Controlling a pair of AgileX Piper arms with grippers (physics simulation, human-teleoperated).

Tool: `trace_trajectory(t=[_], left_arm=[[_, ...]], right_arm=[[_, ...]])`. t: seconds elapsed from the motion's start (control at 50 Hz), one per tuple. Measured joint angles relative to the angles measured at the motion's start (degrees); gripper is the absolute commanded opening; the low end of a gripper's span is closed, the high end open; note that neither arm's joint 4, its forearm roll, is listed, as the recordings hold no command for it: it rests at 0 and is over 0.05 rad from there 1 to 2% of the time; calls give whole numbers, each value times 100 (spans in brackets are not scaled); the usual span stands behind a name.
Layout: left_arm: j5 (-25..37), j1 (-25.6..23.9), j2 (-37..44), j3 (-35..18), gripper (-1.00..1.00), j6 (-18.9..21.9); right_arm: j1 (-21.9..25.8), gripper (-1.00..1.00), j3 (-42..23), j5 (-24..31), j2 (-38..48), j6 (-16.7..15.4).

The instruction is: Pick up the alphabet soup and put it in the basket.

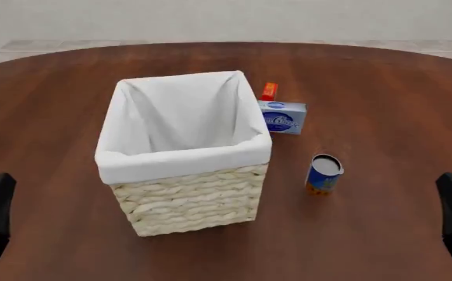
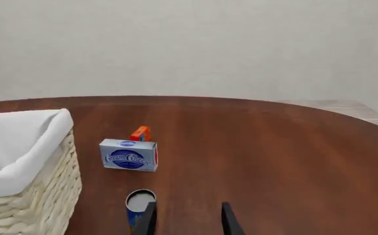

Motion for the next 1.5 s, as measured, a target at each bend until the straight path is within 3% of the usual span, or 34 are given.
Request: trace_trajectory(t=[0.44,0.82,1.5], left_arm=[[0,0,0,0,100,0],[0,0,0,0,100,0],[0,0,0,0,100,0]], right_arm=[[41,100,-22,12,29,12],[266,100,-92,-374,604,-42],[1283,100,-912,-2705,4676,-85]])
